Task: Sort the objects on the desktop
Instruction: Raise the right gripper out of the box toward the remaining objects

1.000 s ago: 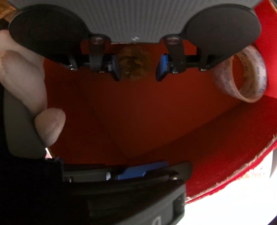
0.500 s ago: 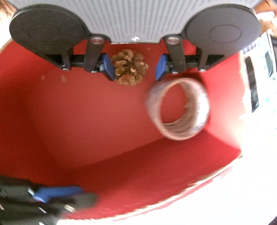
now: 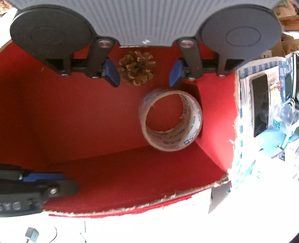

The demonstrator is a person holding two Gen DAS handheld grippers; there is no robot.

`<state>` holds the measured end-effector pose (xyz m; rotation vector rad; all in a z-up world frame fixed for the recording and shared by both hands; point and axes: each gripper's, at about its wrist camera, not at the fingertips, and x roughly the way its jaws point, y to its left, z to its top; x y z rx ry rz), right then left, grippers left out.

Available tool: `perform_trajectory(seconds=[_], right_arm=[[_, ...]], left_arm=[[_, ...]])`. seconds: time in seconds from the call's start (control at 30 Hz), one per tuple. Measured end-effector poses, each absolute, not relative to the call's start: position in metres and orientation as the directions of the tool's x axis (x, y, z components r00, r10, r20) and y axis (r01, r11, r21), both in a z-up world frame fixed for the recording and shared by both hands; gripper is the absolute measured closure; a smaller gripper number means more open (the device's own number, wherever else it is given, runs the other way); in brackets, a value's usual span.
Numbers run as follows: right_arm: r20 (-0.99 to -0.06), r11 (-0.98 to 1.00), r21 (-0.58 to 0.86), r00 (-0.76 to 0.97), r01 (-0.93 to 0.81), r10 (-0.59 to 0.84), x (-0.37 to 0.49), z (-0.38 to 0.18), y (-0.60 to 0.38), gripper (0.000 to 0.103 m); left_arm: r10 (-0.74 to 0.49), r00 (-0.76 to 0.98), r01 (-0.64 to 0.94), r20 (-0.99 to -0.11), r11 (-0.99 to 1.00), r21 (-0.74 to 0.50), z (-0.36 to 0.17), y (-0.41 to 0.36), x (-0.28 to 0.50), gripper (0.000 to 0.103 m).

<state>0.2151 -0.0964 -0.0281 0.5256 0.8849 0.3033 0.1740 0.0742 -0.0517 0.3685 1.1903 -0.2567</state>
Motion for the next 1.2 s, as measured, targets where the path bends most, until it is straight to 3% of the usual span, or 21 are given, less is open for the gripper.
perform_trajectory(seconds=[0.2,0.7,1.2], right_arm=[[-0.662,0.842,0.538,0.601,-0.036,0.448,0.215,-0.028,-0.095,0.075],[-0.698,0.877,0.477,0.58,-0.062,0.42,0.216,-0.029,-0.085,0.075],[-0.666,0.911,0.406,0.662,-0.065,0.344,0.205,-0.019,-0.08,0.075]], left_arm=[[0.014,0.454,0.348,-0.891,0.918,0.192,-0.034,0.066,0.177,0.014],[0.032,0.518,0.223,-0.855,0.96,0.171,-0.009,0.082,0.17,0.01],[0.032,0.578,0.141,-0.816,0.98,0.138,0.012,0.084,0.149,0.001]])
